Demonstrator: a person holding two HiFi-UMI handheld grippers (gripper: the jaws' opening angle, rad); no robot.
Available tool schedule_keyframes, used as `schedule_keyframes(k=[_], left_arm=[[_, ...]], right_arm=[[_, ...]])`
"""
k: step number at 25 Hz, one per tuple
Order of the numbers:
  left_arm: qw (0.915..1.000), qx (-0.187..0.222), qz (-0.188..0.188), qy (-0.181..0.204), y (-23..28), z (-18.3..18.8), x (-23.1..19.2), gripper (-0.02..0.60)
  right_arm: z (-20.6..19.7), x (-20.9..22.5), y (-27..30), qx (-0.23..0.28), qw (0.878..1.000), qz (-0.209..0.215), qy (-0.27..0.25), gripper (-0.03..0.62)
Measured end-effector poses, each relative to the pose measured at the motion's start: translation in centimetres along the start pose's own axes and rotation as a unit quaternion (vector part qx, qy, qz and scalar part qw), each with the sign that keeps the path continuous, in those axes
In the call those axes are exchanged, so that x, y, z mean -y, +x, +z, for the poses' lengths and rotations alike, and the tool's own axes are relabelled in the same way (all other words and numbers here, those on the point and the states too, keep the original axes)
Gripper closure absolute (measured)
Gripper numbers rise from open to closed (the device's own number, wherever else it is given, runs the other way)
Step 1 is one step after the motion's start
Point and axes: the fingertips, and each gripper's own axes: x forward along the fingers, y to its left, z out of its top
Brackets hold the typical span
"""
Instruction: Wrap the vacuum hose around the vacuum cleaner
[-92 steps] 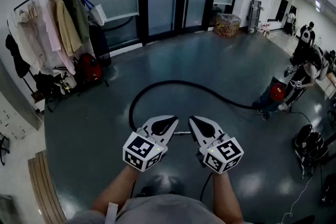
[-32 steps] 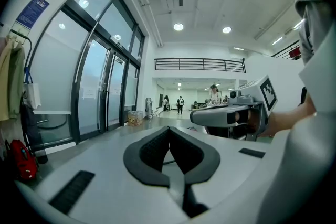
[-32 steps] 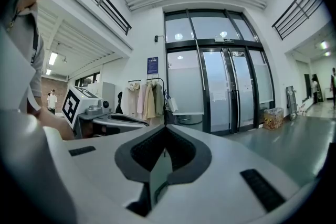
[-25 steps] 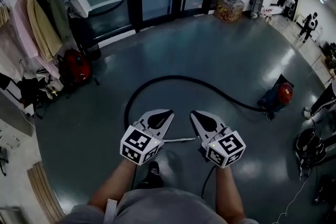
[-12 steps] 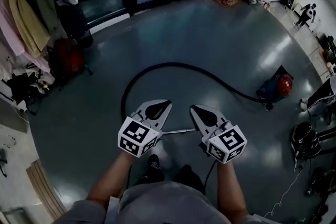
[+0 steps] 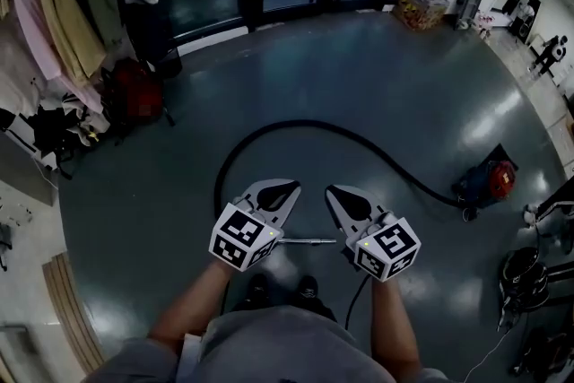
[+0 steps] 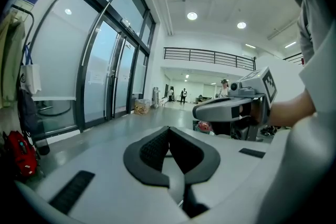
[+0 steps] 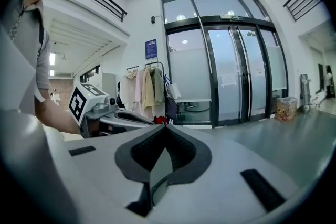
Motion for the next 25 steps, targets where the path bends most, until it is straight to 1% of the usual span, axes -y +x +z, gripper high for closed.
schedule_keyframes(k=[4,10,15,18,22,25], left_arm=[[0.9998,-0.008,0.018,0.006,1.5,0.2,0.4,0.574],[0.9991,-0.025,0.033,0.008,3.5,-0.4,1.0,0.574],[0.9984,-0.039,0.041,0.009,4.8,-1.0,0.2,0.574],[0.9978,-0.050,0.043,0.006,5.8,-1.7,-1.0,0.574],[0.9964,-0.071,0.047,0.001,7.7,-4.0,-3.5,0.574],[0.9938,-0.100,0.047,-0.004,9.3,-8.4,-5.6,0.574]], right_arm=[[0.0,2.2,-0.1,0.003,1.000,0.019,-0.007,0.589],[-0.5,4.2,0.3,-0.017,0.998,0.047,-0.046,0.589],[-1.7,5.6,1.2,-0.032,0.996,0.062,-0.047,0.589],[-2.9,6.5,2.4,-0.051,0.995,0.075,-0.049,0.589],[-5.8,8.1,4.8,-0.081,0.992,0.087,-0.049,0.589],[-10.3,9.2,7.0,-0.111,0.988,0.096,-0.041,0.589]])
